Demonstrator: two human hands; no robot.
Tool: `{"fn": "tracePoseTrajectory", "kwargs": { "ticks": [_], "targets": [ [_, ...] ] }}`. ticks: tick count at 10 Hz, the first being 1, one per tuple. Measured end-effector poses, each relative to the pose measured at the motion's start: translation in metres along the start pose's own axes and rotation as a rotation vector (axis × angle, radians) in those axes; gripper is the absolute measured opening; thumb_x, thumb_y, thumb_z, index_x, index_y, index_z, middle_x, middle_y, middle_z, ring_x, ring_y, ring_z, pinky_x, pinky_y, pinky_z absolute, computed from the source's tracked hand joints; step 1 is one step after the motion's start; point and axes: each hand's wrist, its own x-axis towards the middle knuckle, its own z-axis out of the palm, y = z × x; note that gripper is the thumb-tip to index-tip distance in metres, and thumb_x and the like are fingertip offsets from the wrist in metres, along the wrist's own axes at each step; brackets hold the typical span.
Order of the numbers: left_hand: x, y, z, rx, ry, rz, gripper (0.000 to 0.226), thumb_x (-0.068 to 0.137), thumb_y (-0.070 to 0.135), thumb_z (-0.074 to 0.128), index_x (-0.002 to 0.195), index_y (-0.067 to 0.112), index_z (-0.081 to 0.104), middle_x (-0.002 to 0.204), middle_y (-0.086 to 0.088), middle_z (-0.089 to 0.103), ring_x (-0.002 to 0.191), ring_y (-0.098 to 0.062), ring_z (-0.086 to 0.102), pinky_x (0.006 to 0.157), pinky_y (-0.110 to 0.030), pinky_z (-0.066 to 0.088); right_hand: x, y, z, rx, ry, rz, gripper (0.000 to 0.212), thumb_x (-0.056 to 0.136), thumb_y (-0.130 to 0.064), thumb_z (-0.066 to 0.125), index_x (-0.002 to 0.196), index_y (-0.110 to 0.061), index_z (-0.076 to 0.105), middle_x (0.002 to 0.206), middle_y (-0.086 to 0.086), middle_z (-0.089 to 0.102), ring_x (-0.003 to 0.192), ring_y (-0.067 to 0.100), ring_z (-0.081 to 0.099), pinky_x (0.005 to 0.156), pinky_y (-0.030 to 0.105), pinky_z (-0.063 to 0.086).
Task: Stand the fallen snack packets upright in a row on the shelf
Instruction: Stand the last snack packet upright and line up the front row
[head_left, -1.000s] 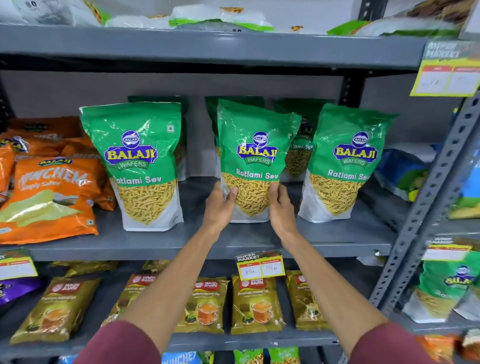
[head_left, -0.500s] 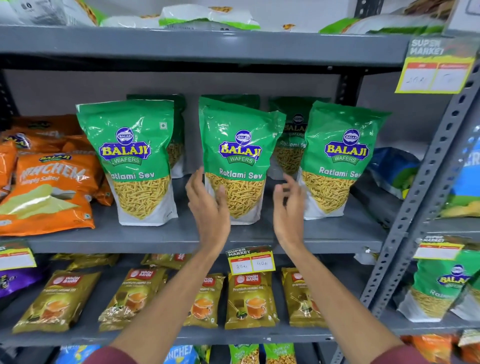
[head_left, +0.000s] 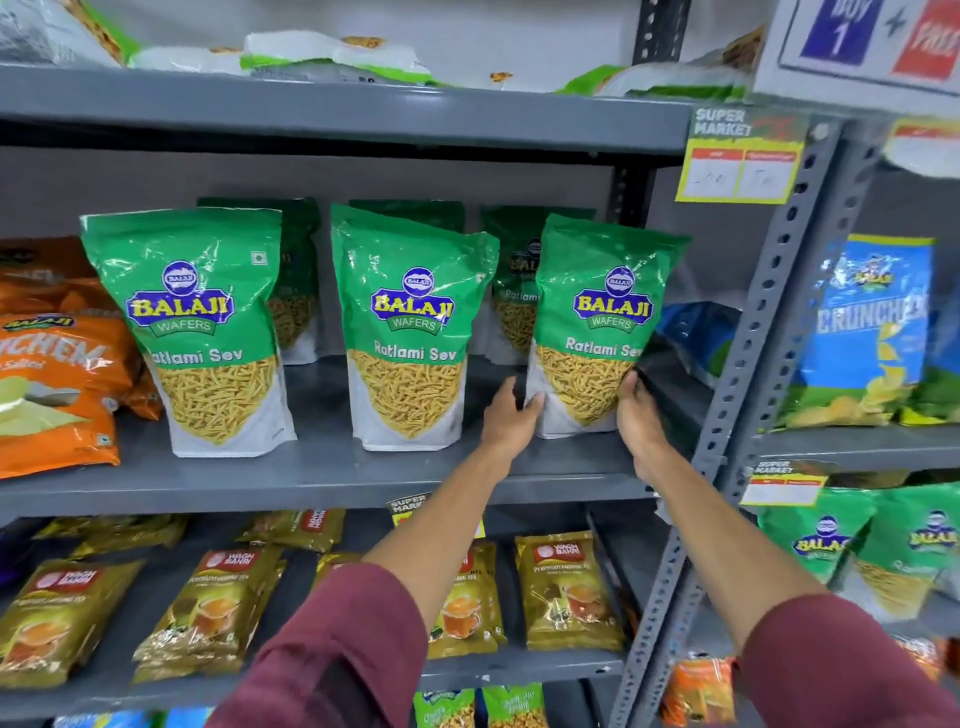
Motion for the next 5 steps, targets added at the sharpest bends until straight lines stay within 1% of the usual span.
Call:
{"fn": "tracePoseTrajectory", "kwargs": {
  "ticks": [1, 2, 3, 4, 5],
  "targets": [
    [0.000, -0.005, 0.003, 0.056, 0.039, 0.012, 0.053, 0.096, 0.039, 0.050, 0.139, 0.007, 0.044, 0.139, -0.019, 0.054, 0.130, -0.038, 0.049, 0.106, -0.048, 0.042, -0.009, 0.001, 0.002, -0.007, -0.044, -0.062, 0.058, 0.104, -0.052, 0.021, 0.152, -0.023, 0.037, 0.156, 0.007, 0.043, 0.145, 0.031, 0.038, 0.115, 0.042, 0.030],
    [-0.006, -0.013, 0.001, 0.085, 0.103, 0.041, 0.050, 0.099, 0.034, 0.045, 0.137, 0.002, 0.043, 0.137, -0.021, 0.054, 0.129, -0.038, 0.049, 0.103, -0.046, 0.042, -0.020, 0.005, 0.009, -0.015, -0.057, -0.156, 0.056, 0.105, -0.048, 0.024, 0.150, -0.018, 0.041, 0.150, 0.009, 0.050, 0.141, 0.032, 0.043, 0.111, 0.039, 0.033],
    [-0.010, -0.013, -0.007, 0.140, 0.119, 0.058, 0.046, 0.101, 0.031, 0.044, 0.136, 0.002, 0.043, 0.136, -0.021, 0.056, 0.128, -0.038, 0.051, 0.099, -0.042, 0.042, -0.027, 0.005, 0.011, -0.072, -0.074, -0.184, 0.052, 0.106, -0.044, 0.025, 0.147, -0.016, 0.042, 0.144, 0.012, 0.055, 0.136, 0.035, 0.047, 0.106, 0.039, 0.036],
    [-0.019, -0.008, -0.018, 0.165, 0.086, 0.054, 0.043, 0.101, 0.032, 0.043, 0.135, 0.005, 0.044, 0.136, -0.017, 0.057, 0.128, -0.034, 0.052, 0.094, -0.035, 0.041, -0.031, 0.006, 0.011, -0.100, -0.036, -0.236, 0.053, 0.106, -0.045, 0.027, 0.147, -0.016, 0.042, 0.142, 0.013, 0.057, 0.134, 0.035, 0.049, 0.102, 0.036, 0.036],
    [-0.027, -0.007, -0.019, 0.165, 0.075, 0.119, 0.038, 0.102, 0.031, 0.042, 0.129, 0.006, 0.047, 0.127, -0.016, 0.062, 0.121, -0.034, 0.057, 0.084, -0.031, 0.039, -0.039, 0.009, 0.014, -0.094, 0.162, -0.395, 0.056, 0.104, -0.049, 0.032, 0.151, -0.020, 0.035, 0.150, 0.011, 0.048, 0.139, 0.031, 0.044, 0.113, 0.046, 0.031]
  ]
}}
